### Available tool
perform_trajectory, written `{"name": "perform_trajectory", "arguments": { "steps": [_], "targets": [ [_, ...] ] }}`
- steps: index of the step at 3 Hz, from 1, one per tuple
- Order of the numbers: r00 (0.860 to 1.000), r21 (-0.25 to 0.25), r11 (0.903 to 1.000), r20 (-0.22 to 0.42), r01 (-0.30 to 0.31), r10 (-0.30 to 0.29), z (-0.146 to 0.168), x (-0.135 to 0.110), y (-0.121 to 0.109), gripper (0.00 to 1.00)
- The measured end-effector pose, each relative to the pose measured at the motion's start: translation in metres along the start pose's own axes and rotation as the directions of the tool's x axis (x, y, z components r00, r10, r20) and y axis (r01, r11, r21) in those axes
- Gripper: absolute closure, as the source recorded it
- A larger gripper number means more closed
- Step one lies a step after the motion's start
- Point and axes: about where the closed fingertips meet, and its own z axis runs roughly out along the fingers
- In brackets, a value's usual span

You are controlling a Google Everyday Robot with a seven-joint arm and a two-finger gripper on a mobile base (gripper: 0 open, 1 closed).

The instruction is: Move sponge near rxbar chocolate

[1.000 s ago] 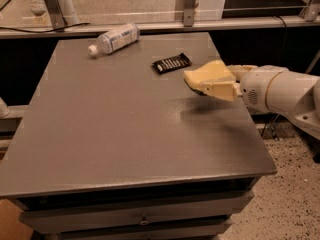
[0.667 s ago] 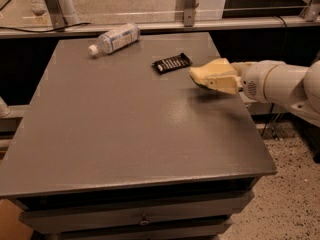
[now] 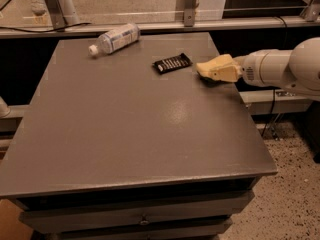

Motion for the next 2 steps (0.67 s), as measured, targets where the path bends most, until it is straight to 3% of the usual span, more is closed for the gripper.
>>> {"name": "perform_trajectory", "arguments": {
  "steps": [1,2],
  "targets": [
    [1.0,-0.008,0.9999,-0.023,0.007,-0.007,0.023,-0.001,-0.011,1.0],
    [0.999,-0.033,0.9994,-0.04,0.006,-0.007,0.045,0.004,-0.007,1.0]
  ]
}}
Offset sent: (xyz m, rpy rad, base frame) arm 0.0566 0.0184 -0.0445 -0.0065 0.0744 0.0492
